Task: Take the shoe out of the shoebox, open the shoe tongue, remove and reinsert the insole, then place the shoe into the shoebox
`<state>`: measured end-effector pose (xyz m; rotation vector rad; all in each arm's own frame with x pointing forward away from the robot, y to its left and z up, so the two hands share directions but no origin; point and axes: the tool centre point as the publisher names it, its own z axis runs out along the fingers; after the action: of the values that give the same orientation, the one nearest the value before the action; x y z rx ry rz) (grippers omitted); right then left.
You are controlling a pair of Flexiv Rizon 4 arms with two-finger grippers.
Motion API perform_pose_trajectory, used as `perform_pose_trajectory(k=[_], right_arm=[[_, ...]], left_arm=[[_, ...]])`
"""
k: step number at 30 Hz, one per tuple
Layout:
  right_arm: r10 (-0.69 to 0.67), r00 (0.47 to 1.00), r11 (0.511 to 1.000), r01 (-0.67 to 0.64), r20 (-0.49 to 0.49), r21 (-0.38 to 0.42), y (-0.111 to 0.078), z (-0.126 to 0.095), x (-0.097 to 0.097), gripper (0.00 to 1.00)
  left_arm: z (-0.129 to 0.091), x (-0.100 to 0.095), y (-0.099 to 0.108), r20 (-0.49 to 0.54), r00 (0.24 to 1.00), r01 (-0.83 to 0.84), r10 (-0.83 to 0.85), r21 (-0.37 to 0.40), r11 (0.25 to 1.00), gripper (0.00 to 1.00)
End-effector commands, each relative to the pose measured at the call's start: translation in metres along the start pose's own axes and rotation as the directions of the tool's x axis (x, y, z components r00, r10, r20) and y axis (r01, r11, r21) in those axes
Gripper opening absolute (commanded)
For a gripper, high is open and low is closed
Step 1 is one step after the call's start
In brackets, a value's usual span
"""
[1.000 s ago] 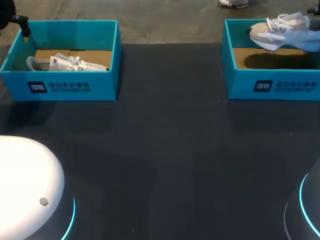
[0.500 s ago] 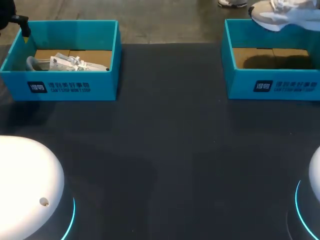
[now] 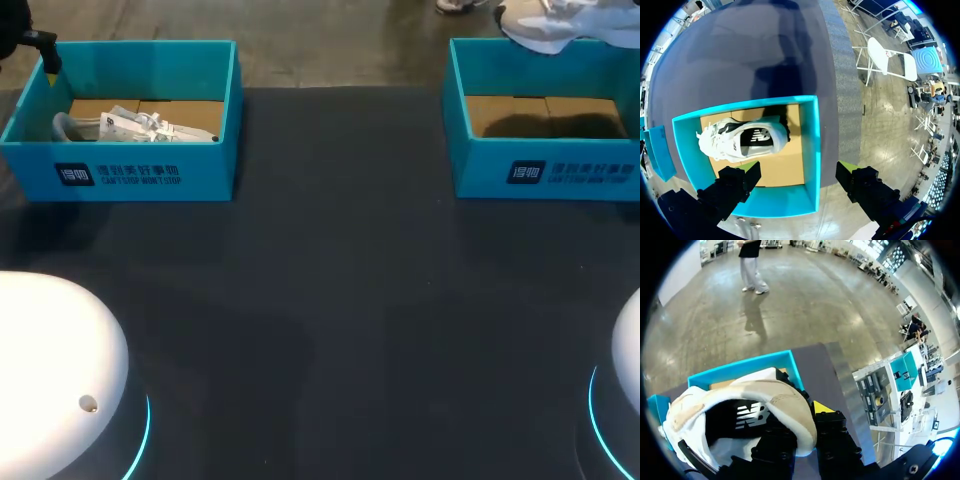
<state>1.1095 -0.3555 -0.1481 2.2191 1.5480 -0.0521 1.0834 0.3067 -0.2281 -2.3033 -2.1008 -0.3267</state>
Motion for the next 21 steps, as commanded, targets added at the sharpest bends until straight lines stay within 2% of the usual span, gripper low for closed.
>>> perform_pose_trajectory(k=[1,8,13,21], right_arm=[[0.001,1.0,1.0,-0.001,-0.003,-0.007,-0.002,-0.002,-0.001,0.0],[0.008,1.0,1.0,-0.008,0.01,0.005,-0.005,-0.004,-0.001,0.0],[0.033,0.998,0.999,-0.034,0.044,0.033,-0.022,-0.015,0.003,0.0],[0.032,0.998,0.999,-0.034,0.061,0.032,-0.056,-0.035,0.018,0.0]], left_arm=[[0.0,0.0,-0.001,0.0,1.0,0.0,0.0,-0.003,1.0,1.0],[0.0,0.0,-0.001,0.0,1.0,0.0,0.0,-0.003,1.0,1.0],[0.0,0.0,-0.001,0.0,1.0,0.0,0.0,-0.003,1.0,1.0],[0.0,0.0,-0.001,0.0,1.0,0.0,0.0,-0.003,1.0,1.0]])
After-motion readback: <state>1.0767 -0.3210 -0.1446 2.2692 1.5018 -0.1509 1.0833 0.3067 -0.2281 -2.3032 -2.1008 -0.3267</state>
